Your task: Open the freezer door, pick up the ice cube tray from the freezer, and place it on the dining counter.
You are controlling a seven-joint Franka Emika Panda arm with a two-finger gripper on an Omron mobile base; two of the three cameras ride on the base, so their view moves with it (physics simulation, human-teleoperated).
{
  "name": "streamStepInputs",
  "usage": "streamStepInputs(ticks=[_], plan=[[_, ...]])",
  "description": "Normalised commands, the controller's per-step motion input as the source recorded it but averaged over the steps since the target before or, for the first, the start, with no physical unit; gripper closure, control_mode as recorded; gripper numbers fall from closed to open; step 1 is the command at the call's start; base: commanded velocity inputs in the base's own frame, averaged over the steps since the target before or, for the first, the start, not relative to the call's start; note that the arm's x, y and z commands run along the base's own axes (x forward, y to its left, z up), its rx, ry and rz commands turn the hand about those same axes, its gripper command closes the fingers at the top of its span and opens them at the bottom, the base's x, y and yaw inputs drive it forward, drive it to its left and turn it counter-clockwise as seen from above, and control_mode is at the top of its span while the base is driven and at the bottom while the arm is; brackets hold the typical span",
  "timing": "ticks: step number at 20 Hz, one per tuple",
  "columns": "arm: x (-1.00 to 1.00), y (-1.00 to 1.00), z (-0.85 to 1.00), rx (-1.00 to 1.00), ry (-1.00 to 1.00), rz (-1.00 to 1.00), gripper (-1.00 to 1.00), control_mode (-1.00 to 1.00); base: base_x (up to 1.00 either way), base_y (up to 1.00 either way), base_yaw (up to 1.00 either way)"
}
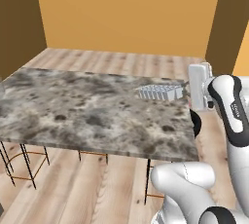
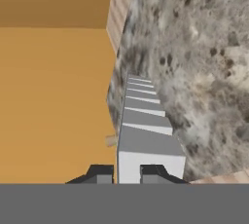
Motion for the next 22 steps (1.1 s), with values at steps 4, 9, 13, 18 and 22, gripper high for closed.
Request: streamStepInputs(ticks=[4, 9, 13, 18, 22], plan=[[0.03, -0.09, -0.27, -0.04, 0.0, 0.01, 1.0, -1.0, 0.0, 0.0, 0.0], [0.0, -0.01, -0.23, -0.1, 0.05, 0.0, 1.0, -1.0, 0.0, 0.0, 0.0], [0.0, 0.0, -0.27, -0.13, 0.07, 0.0, 1.0, -1.0, 0.0, 0.0, 0.0], [0.05, 0.0, -0.29, -0.09, 0.02, 0.0, 1.0, -1.0, 0.0, 0.0, 0.0], [0.24, 0.0, -0.33, -0.01, 0.0, 0.05, 1.0, -1.0, 0.0, 0.0, 0.0]])
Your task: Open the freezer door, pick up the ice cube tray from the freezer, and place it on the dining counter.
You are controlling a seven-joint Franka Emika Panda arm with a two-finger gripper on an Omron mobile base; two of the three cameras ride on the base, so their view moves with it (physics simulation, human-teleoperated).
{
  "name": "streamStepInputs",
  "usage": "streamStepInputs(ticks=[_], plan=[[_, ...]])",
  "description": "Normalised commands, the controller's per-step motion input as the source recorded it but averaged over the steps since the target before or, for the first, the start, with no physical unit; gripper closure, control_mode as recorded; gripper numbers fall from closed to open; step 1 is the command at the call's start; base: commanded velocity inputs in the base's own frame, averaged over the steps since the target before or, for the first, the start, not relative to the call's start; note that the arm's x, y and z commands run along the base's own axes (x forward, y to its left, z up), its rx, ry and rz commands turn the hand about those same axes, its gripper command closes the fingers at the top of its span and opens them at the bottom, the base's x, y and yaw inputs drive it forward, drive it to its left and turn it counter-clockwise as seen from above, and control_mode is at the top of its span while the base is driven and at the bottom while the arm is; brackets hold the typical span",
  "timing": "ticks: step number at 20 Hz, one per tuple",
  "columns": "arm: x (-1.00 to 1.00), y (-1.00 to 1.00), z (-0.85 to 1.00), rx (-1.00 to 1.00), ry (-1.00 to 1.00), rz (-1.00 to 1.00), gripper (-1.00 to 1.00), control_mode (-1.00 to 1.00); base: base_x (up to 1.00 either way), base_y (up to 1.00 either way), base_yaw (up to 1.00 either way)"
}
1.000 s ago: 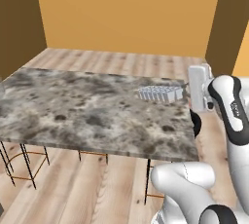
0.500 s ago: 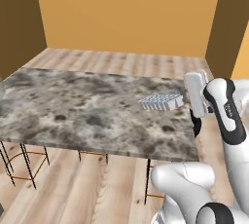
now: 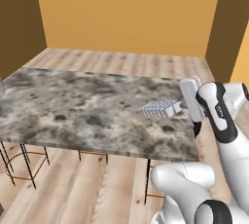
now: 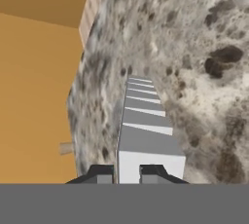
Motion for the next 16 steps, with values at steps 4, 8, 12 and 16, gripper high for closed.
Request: streamStepInputs(ticks=[4, 8, 12, 16], plan=[[0.38, 0.0, -0.51, 0.0, 0.0, 0.12, 1.0, -1.0, 0.0, 0.0, 0.0], [0.39, -0.01, -0.51, 0.0, 0.0, 0.08, 1.0, -1.0, 0.0, 0.0, 0.0], [0.31, -0.05, -0.4, 0.0, 0.0, 0.05, 1.0, -1.0, 0.0, 0.0, 0.0], [0.25, -0.06, -0.46, -0.03, 0.0, 0.01, 1.0, -1.0, 0.0, 0.0, 0.0]])
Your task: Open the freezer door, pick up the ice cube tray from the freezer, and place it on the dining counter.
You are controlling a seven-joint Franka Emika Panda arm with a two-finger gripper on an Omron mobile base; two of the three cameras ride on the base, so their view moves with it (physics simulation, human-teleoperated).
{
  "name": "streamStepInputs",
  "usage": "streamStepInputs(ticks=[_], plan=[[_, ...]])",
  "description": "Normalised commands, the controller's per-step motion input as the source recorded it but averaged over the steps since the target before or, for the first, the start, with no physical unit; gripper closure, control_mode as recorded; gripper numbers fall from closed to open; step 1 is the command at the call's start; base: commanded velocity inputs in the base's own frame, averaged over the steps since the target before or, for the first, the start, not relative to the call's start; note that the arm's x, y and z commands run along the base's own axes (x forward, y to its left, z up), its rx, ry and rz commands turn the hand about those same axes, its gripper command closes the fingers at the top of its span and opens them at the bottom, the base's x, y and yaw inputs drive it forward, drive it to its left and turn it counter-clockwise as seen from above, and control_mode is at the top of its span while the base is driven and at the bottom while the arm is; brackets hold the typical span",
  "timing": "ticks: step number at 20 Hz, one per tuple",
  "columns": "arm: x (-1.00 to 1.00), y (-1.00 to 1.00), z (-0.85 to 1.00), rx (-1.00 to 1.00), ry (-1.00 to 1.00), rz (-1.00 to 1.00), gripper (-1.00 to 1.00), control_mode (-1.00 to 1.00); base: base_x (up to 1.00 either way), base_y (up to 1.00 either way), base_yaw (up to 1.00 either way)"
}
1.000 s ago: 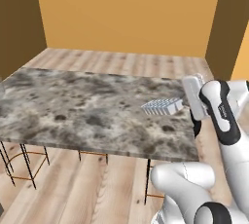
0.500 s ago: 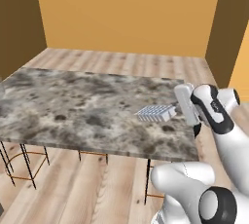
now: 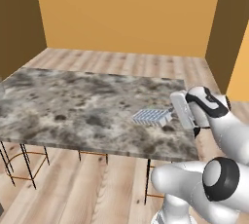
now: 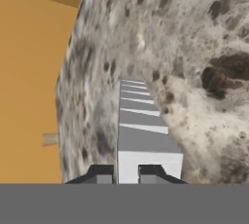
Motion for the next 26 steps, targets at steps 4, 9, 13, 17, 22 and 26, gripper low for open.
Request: streamStepInputs(ticks=[4, 9, 13, 17, 22, 26], plan=[[0.27, -0.07, -0.47, -0.07, 0.01, 0.0, 1.0, -1.0, 0.0, 0.0, 0.0], [0.27, -0.07, -0.32, -0.09, 0.02, 0.0, 1.0, -1.0, 0.0, 0.0, 0.0], [0.19, 0.0, -0.19, -0.11, 0.0, 0.0, 1.0, -1.0, 0.0, 0.0, 0.0], [0.28, 0.0, -0.1, -0.11, 0.0, 0.0, 1.0, -1.0, 0.0, 0.0, 0.0], [0.36, 0.0, -0.04, -0.07, 0.0, 0.0, 1.0, -1.0, 0.0, 0.0, 0.0], [0.03, 0.0, 0.0, 0.0, 0.01, 0.0, 1.0, -1.0, 0.0, 0.0, 0.0]])
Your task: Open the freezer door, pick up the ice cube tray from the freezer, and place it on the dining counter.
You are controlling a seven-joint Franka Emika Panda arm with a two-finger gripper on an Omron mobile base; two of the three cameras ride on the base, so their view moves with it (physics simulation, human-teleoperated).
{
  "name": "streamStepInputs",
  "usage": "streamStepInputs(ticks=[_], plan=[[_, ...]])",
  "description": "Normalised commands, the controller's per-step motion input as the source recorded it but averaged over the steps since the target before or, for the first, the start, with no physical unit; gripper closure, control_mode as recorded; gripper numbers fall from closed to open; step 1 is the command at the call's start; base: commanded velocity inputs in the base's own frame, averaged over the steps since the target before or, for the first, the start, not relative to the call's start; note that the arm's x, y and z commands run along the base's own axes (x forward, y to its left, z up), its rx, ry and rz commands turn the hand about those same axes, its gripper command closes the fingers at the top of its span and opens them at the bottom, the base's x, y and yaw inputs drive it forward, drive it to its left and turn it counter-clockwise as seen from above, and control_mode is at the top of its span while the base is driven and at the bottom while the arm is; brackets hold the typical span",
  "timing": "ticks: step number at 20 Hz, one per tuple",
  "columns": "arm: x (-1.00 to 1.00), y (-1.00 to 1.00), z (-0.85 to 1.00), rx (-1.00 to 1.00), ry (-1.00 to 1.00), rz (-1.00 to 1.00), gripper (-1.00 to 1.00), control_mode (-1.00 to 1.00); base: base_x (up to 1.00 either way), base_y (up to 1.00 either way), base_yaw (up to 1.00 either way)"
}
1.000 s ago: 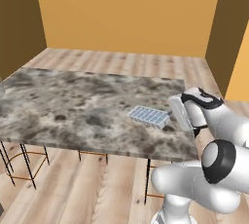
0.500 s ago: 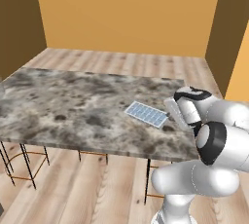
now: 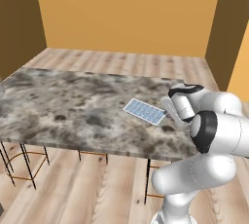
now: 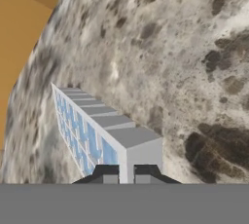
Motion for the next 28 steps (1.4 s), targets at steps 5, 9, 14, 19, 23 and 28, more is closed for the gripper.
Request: streamStepInputs(ticks=[5, 9, 14, 19, 23, 28], plan=[[0.0, 0.0, 0.0, 0.0, 0.0, 0.0, 1.0, -1.0, 0.0, 0.0, 0.0], [0.0, 0.0, 0.0, 0.0, 0.0, 0.0, 1.0, -1.0, 0.0, 0.0, 0.0], [0.0, 0.0, 0.0, 0.0, 0.0, 0.0, -1.0, -1.0, 0.0, 0.0, 0.0], [0.0, 0.0, 0.0, 0.0, 0.0, 0.0, -1.0, -1.0, 0.0, 0.0, 0.0], [0.0, 0.0, 0.0, 0.0, 0.0, 0.0, -1.0, -1.0, 0.0, 0.0, 0.0], [0.0, 0.0, 0.01, 0.0, 0.0, 0.0, -1.0, -1.0, 0.0, 0.0, 0.0]])
